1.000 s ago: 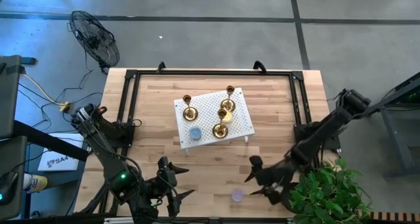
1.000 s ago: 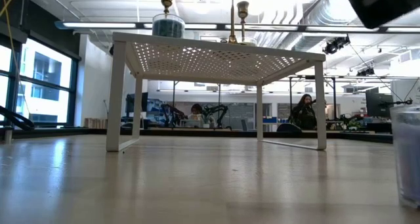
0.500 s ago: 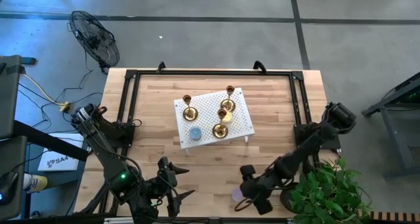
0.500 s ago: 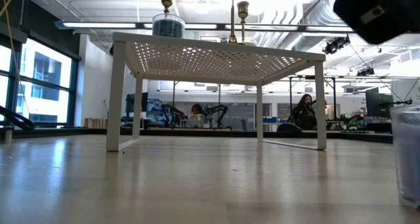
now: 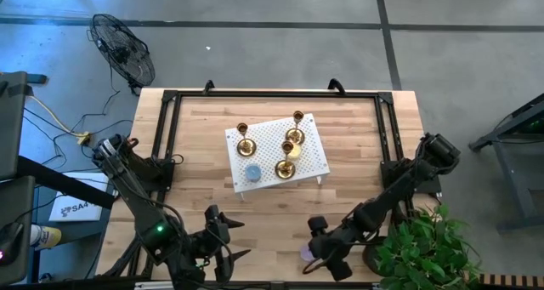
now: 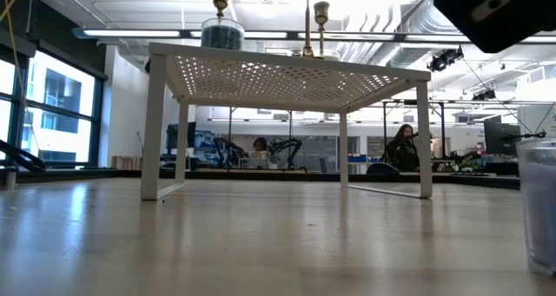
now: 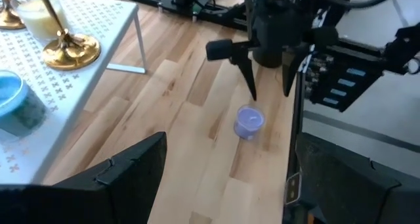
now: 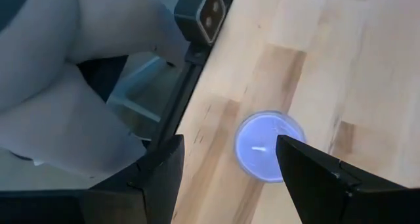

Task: Pick & Place candle stick holders
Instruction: Put the purple scented candle on the shelf

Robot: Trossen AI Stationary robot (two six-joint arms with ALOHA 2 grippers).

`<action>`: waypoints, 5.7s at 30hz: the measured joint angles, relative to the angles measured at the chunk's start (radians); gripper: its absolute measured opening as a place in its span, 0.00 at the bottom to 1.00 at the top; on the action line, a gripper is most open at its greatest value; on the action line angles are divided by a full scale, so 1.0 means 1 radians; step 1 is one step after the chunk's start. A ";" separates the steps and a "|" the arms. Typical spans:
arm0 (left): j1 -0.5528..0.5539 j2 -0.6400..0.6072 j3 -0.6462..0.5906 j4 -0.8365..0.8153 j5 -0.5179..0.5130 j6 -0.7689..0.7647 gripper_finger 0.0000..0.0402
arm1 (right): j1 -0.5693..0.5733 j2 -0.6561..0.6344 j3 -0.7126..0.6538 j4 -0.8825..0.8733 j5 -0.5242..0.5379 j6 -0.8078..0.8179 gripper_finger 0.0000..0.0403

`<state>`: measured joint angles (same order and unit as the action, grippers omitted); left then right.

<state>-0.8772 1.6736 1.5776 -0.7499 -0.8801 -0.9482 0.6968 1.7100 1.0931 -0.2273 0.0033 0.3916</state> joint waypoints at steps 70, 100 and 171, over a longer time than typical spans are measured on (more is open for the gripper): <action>0.000 0.000 -0.023 0.052 0.009 0.001 0.83 | 0.030 0.012 -0.002 -0.074 0.208 0.198 0.59; 0.000 0.015 -0.023 0.053 0.010 0.001 0.83 | -0.049 0.039 -0.001 -0.002 -0.031 0.114 0.59; 0.000 0.027 -0.023 0.076 0.054 0.001 0.83 | -0.143 0.130 -0.002 -0.015 -0.119 0.124 0.56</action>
<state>-0.8776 1.7008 1.5551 -0.6735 -0.8257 -0.9474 0.5537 1.8404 1.0908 -0.2428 -0.1154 0.5161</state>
